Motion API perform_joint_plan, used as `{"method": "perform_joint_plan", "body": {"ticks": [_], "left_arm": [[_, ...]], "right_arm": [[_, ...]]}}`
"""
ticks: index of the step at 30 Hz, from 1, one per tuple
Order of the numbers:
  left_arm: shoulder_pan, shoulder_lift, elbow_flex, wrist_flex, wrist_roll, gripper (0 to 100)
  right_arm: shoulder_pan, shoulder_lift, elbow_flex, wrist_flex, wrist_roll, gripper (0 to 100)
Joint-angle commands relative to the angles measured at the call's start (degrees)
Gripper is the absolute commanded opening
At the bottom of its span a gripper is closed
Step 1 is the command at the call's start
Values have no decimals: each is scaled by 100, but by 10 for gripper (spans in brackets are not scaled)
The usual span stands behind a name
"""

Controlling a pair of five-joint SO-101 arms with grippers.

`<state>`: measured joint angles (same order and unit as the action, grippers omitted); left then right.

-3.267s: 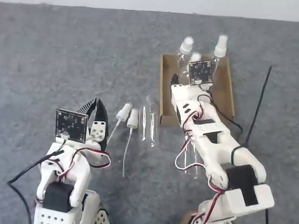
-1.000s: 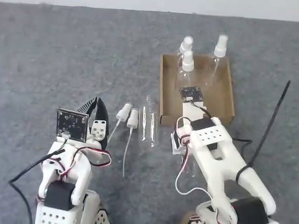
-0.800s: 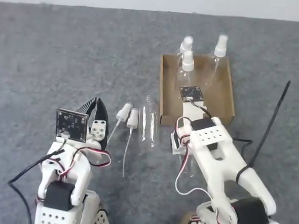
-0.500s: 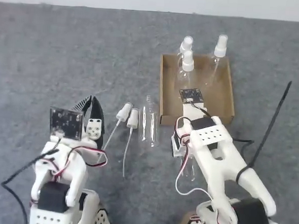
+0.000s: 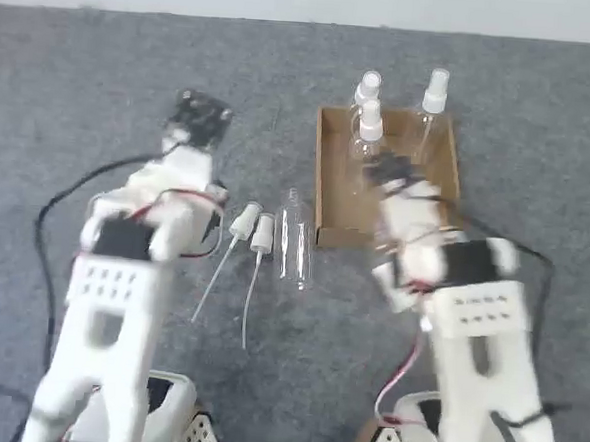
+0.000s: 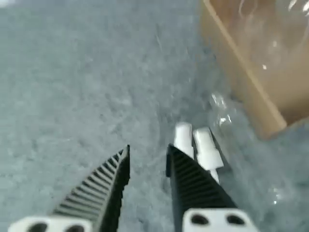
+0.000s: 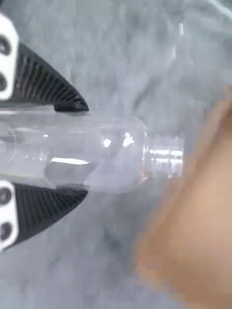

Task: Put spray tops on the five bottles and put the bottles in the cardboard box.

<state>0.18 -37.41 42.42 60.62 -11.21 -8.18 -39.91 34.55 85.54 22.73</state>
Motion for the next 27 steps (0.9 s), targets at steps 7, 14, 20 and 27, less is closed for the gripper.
{"method": "perform_joint_plan", "body": {"ticks": [7,14,20,27], "left_arm": [[378,2673,-927,-835,-299,141],[378,4167,-1938,-897,-308,140],[369,4932,-2220,-897,-316,137],[343,5187,-2220,-862,-325,67]], "right_arm": [[3257,110,-299,-655,2004,6],[4022,1877,-79,-2193,2075,6],[4330,2835,-79,-2923,2075,6],[4409,3292,-79,-3020,2075,6]]}}
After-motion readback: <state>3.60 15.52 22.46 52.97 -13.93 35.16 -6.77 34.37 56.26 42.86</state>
